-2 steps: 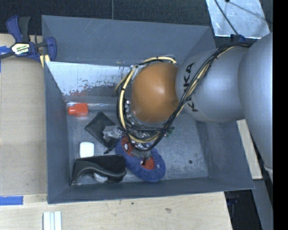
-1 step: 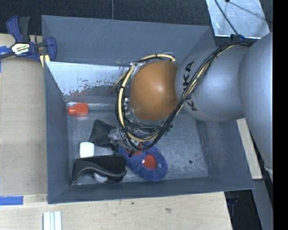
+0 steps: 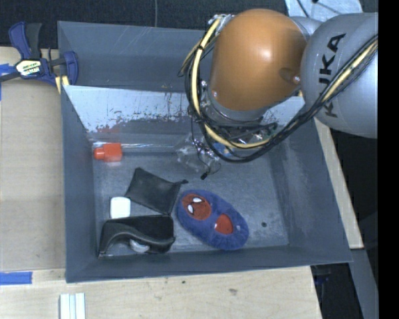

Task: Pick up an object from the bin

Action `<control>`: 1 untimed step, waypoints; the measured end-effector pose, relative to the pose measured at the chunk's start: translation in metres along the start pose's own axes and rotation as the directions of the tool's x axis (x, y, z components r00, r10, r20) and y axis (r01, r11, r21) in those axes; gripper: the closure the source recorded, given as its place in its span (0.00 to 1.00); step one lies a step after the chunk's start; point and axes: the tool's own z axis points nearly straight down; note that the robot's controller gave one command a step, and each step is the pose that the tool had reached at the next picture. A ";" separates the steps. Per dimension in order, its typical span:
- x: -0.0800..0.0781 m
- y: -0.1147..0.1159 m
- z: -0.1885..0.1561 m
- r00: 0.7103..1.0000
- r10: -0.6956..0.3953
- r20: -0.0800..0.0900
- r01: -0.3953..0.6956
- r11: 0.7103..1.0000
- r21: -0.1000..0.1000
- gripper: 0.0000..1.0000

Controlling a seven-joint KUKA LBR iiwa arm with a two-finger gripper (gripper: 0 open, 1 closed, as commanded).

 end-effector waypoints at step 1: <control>-0.011 0.015 0.078 0.988 -0.154 -0.009 0.154 0.988 -0.014 1.00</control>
Offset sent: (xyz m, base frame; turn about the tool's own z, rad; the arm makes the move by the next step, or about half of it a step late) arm -0.0039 0.0174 -0.0753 -0.1558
